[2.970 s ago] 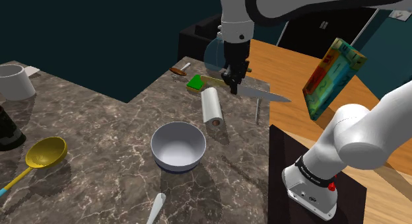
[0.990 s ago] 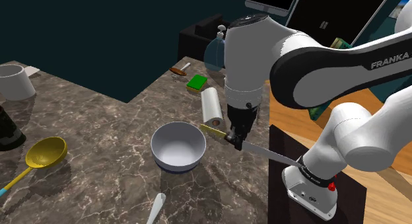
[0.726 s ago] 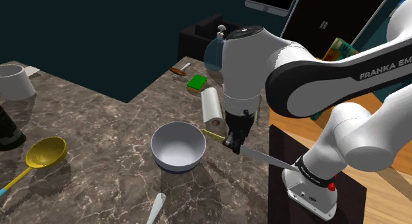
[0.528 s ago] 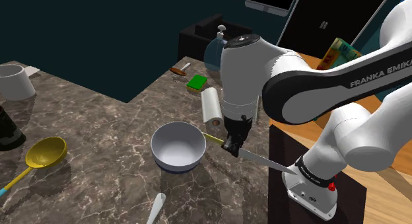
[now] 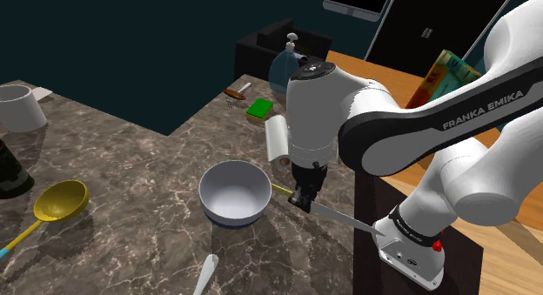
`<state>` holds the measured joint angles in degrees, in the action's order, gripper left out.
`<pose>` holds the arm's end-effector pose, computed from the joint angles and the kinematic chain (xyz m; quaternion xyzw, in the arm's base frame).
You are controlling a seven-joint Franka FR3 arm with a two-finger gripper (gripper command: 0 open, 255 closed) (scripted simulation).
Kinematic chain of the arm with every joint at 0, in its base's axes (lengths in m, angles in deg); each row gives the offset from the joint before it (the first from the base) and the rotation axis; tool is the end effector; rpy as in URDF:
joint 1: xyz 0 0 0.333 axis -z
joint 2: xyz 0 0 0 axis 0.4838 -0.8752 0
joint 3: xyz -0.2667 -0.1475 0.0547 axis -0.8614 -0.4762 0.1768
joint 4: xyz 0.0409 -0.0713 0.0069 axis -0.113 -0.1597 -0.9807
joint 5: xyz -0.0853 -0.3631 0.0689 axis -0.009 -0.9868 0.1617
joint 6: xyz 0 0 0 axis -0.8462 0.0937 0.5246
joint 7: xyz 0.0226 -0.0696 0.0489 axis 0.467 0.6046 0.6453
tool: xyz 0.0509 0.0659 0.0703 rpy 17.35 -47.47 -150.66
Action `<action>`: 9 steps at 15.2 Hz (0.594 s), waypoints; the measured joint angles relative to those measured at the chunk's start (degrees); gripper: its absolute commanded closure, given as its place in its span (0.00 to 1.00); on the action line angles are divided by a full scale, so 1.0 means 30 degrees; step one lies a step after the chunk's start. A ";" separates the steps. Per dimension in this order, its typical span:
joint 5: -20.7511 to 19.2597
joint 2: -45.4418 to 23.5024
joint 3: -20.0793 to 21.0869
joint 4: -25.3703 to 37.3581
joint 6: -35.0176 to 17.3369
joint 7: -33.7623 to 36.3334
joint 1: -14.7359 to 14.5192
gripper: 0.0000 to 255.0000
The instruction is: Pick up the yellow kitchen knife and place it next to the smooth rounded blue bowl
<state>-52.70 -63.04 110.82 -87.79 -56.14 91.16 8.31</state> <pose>0.2610 0.2818 0.3365 0.9898 0.0459 -0.1170 0.0668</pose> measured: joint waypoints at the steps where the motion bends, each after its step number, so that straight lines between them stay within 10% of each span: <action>1: -0.0001 -0.0007 0.0002 -0.0004 -0.0012 0.0001 0.0000 1.00; 3: -0.0002 -0.0012 0.0003 -0.0006 -0.0020 0.0001 0.0001 1.00; 4: -0.0002 -0.0012 0.0003 -0.0006 -0.0020 0.0001 0.0001 0.00; 9: -0.0002 -0.0012 0.0003 -0.0006 -0.0020 0.0001 0.0001 0.00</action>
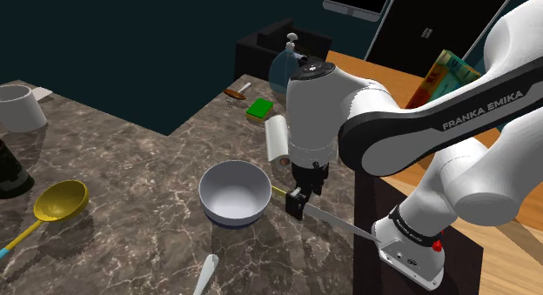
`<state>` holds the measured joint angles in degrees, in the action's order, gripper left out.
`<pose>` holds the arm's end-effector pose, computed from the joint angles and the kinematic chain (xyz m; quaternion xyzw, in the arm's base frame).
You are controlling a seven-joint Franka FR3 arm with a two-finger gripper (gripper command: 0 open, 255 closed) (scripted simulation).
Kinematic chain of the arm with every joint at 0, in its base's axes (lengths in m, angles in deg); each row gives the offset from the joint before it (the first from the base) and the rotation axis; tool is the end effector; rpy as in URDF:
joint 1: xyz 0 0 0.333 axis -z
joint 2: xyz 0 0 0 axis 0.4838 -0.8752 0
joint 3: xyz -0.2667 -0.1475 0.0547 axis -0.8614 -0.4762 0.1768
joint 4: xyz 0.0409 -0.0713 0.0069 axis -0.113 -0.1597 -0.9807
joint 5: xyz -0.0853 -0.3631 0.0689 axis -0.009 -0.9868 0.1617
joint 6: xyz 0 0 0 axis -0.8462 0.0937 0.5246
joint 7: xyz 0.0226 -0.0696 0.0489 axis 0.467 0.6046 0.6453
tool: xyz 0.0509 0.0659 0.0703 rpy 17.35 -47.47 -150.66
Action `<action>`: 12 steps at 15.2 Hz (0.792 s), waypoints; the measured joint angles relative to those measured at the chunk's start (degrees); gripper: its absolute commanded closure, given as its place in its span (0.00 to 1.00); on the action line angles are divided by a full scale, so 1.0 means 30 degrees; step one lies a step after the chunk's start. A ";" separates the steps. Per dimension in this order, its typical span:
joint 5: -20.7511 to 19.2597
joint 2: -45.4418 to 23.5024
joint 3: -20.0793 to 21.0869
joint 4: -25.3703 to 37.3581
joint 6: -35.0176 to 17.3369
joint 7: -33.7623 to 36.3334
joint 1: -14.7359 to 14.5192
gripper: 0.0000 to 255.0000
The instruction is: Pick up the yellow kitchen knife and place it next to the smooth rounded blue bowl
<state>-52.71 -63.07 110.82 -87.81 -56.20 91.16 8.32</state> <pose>0.2611 0.2817 0.3362 0.9898 0.0459 -0.1169 0.0668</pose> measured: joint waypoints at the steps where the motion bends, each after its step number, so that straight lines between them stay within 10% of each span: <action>1: 0.0000 0.0000 0.0000 0.0000 0.0000 0.0000 0.0000 0.00; 12: -0.0198 0.0686 -0.0375 0.1976 0.2637 -0.0043 0.0127 0.00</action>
